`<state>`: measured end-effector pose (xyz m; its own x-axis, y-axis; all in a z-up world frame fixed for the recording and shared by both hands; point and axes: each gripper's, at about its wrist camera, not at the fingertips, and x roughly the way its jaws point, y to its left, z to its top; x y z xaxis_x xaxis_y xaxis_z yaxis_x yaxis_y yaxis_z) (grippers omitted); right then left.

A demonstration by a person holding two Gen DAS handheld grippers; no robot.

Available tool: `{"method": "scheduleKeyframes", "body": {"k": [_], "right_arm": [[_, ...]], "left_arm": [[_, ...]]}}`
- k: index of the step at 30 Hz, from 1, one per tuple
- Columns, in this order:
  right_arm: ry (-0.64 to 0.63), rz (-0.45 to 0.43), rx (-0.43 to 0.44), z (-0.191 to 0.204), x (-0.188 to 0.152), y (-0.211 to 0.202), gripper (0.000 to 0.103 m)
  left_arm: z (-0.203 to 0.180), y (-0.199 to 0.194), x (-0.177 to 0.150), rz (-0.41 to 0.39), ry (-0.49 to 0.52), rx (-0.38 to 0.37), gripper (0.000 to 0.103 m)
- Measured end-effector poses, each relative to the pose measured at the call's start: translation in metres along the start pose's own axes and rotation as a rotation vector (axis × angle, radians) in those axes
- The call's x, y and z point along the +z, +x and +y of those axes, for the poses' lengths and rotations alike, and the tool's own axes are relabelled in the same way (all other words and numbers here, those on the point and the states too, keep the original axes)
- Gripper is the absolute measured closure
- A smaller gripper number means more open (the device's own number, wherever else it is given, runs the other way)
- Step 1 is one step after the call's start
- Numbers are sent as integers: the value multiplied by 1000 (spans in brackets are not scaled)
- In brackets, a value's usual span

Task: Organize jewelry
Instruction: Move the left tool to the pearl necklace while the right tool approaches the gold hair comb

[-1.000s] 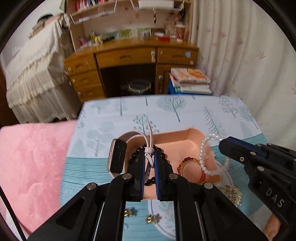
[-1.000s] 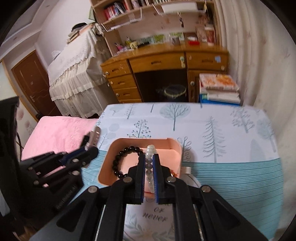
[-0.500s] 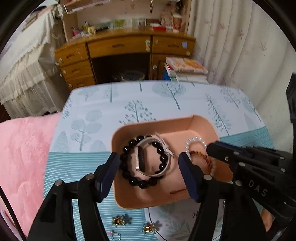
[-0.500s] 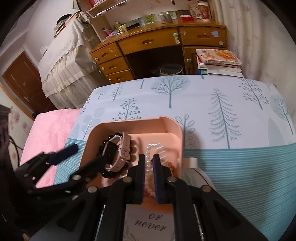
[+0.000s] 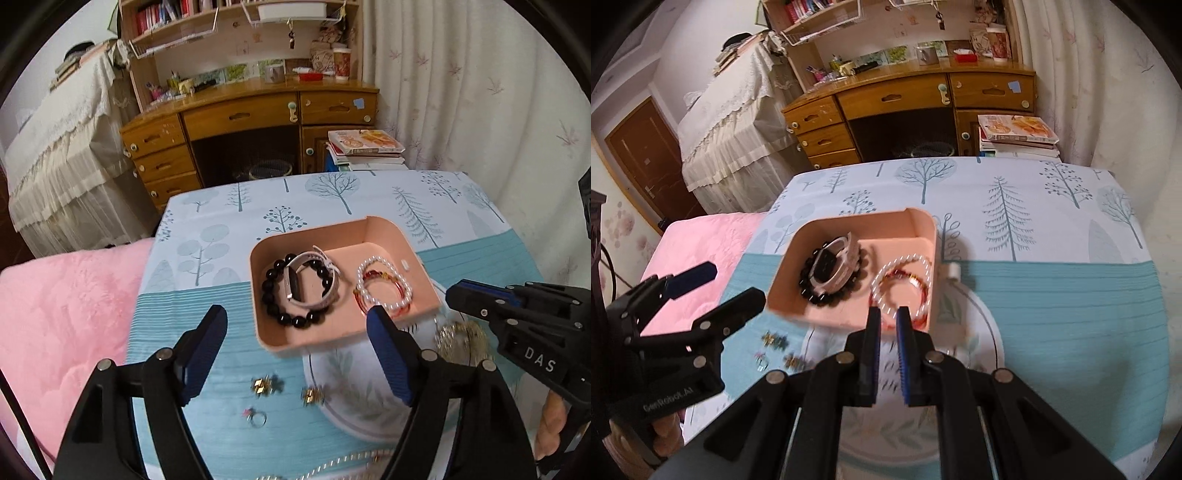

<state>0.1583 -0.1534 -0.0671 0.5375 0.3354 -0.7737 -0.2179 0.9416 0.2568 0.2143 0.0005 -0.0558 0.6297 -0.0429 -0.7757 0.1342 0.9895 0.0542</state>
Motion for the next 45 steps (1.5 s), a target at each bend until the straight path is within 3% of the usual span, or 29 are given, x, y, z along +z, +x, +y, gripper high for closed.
{"method": "scheduleKeyframes", "body": {"k": [10,18,20,22,30,37,41,45], "right_arm": [[-1,-36,43,10,-48,-52,94],[-13,-42,75,13,-76,-72,92],[-25,-36,68,17,-84,-72,73],[-39,-41,60,21,-93,-70,66],[-105,-24,78,39,-123,-57,66],[-142,-3,55,43,-137,-43,66],[-153,12,42,45,-142,-37,66],[-172,27,14,46,-148,-32,66]], "left_arm": [[-7,-64,-42,-43,22,33,26],[5,-92,-70,-75,-28,45,26],[10,-91,-77,-68,-55,40,26],[15,-89,-86,-59,-76,41,26],[41,-54,-132,55,-178,50,26],[51,-30,-164,120,-202,68,28],[47,-25,-166,109,-180,59,29],[32,-22,-159,89,-87,28,39]]}}
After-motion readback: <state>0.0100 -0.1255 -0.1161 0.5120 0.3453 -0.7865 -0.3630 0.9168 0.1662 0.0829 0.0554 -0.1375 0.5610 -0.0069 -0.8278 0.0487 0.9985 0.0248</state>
